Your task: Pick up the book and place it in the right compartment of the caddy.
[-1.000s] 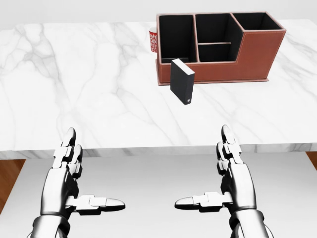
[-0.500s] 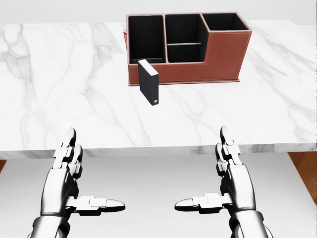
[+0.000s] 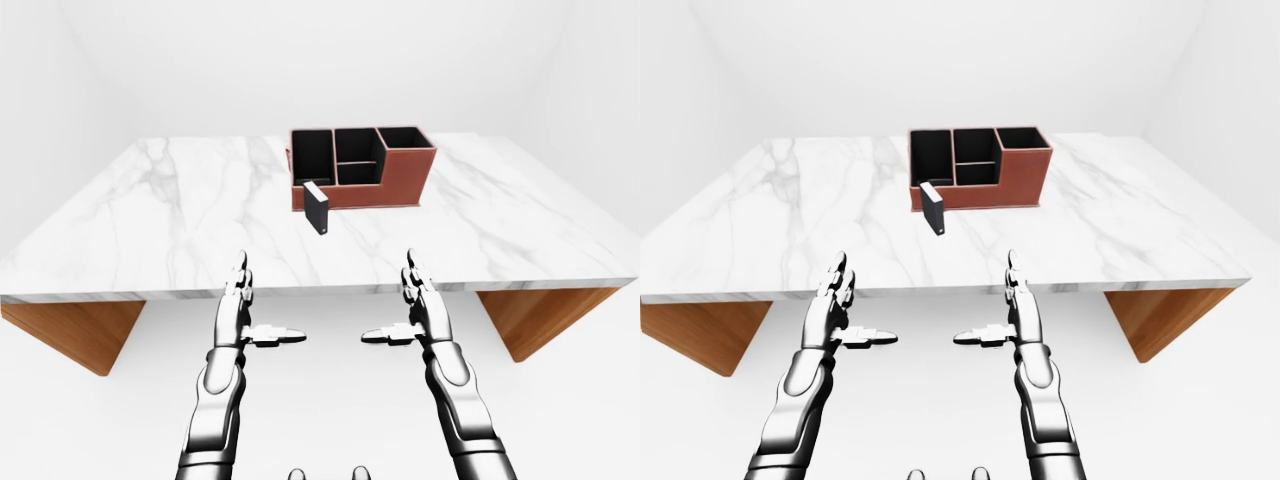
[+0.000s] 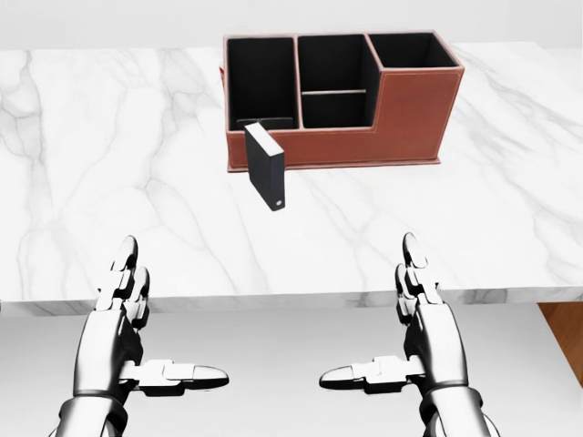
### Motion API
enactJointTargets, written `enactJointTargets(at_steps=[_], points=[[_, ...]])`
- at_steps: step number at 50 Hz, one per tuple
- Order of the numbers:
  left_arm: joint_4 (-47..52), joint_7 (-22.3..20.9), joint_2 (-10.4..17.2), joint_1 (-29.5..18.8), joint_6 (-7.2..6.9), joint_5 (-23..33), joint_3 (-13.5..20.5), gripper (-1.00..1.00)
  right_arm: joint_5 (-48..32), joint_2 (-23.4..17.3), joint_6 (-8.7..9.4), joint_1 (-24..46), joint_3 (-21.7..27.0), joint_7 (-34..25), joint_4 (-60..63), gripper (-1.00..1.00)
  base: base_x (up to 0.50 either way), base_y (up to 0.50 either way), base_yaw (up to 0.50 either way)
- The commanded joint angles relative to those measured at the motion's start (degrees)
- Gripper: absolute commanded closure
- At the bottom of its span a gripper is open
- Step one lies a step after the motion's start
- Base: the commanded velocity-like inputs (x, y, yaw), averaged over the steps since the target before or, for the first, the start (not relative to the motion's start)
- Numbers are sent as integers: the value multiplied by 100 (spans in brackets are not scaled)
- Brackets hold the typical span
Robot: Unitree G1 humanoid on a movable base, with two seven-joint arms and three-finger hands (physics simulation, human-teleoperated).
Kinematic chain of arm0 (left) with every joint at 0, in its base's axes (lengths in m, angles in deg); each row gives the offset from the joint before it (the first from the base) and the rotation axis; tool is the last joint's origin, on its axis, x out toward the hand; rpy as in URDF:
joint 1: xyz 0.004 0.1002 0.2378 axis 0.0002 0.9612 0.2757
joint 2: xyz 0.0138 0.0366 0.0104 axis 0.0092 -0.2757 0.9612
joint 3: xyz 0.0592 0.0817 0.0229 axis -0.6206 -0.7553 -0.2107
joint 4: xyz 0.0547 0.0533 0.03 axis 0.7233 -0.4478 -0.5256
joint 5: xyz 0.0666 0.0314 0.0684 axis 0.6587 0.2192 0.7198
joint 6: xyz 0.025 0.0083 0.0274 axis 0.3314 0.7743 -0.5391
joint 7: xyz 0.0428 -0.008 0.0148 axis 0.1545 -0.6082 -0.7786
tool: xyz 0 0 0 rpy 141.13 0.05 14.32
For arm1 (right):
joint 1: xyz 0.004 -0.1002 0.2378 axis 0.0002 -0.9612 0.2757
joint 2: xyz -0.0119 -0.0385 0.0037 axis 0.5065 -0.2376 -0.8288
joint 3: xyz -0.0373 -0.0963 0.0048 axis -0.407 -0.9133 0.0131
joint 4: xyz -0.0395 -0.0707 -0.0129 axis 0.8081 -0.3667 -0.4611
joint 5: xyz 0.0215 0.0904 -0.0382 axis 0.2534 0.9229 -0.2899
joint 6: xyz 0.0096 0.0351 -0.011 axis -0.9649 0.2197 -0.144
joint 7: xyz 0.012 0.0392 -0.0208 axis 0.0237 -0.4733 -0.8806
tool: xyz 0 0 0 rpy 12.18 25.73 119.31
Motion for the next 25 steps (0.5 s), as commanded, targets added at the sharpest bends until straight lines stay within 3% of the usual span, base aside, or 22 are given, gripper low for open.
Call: enactJointTargets(at_steps=[1,11,15,16,18,21,25], points=[[61,8,-5,25,-9,29,-19,-100,-78,-2,-12,-1,-16,16,9,-100,50,-4,0],[142,14,-12,32,-83,49,-34,-100,-85,-2,-48,15,-4,19,-54,-100,50,-4,0],[107,17,-5,20,-22,27,-5,-100,-87,0,-65,-11,-2,25,29,-100,50,-5,0],[245,58,-21,22,90,-41,47,-100,-85,4,-214,-42,-5,25,123,-100,50,-4,0],[560,32,-43,40,123,-287,102,-100,-130,12,-222,-122,-46,21,355,-100,50,-4,0],[773,128,-34,82,342,-260,120,-100,-123,39,-222,-216,-81,10,605,-100,50,-5,0],[1293,252,-35,165,342,-255,161,-100,-119,50,-222,-308,-132,-38,871,-100,49,-4,0]])
